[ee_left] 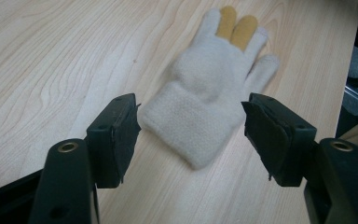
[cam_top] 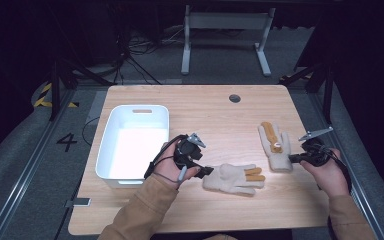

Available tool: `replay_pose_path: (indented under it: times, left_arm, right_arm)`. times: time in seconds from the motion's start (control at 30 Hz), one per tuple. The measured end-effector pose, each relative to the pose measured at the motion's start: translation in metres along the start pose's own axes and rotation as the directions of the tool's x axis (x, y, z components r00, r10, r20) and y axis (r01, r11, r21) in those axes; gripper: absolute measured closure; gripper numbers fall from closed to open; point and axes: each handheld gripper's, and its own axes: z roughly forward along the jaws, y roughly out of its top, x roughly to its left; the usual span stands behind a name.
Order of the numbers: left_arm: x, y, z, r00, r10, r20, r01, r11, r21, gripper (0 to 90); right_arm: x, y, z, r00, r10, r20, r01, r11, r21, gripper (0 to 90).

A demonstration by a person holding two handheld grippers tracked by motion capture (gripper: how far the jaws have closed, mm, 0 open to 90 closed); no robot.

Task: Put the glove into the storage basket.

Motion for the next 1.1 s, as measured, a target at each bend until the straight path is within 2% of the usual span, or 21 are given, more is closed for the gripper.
replay_pose_path:
  times: [0.1,0.3,0.4,0.6,0.67,0.8,1.0,1.1]
  left_arm:
    - [0.000,0.000,-0.001,1.0000,0.000,0.000,0.000,1.0000,-0.001,35.6]
    - [-0.001,0.000,0.000,1.0000,0.002,0.001,-0.002,1.0000,0.001,35.5]
    - [-0.001,0.000,0.000,1.0000,0.001,0.001,-0.001,1.0000,0.003,35.4]
    - [0.000,0.000,0.001,1.0000,0.001,0.002,-0.001,1.0000,0.003,35.3]
    - [-0.001,0.000,0.001,1.0000,0.003,0.000,-0.003,1.0000,0.003,35.2]
    - [0.000,-0.001,0.000,1.0000,0.001,-0.003,-0.001,1.0000,0.005,35.0]
    - [0.000,-0.003,-0.001,1.0000,-0.002,-0.006,0.002,1.0000,0.006,34.8]
    - [0.000,-0.005,-0.002,0.9999,-0.007,-0.009,0.007,1.0000,0.001,34.8]
  right_arm:
    - [-0.001,-0.001,0.002,1.0000,0.003,0.006,-0.003,1.000,0.024,89.2]
    - [-0.004,-0.004,0.006,0.9993,0.037,0.002,-0.038,0.997,0.067,89.2]
    - [-0.005,-0.004,0.010,0.9994,0.034,-0.004,-0.033,0.996,0.080,89.3]
    - [0.001,-0.002,0.014,0.9989,0.022,-0.041,-0.018,0.996,0.088,89.3]
    - [0.004,0.001,0.016,0.9983,0.003,-0.058,0.003,0.996,0.090,89.2]
    - [0.009,0.004,0.018,0.9975,-0.007,-0.070,0.013,0.996,0.091,89.2]
    - [0.018,0.011,0.023,0.9944,-0.045,-0.096,0.054,0.994,0.093,89.2]
    - [0.018,0.014,0.021,0.9950,-0.044,-0.090,0.051,0.995,0.083,89.2]
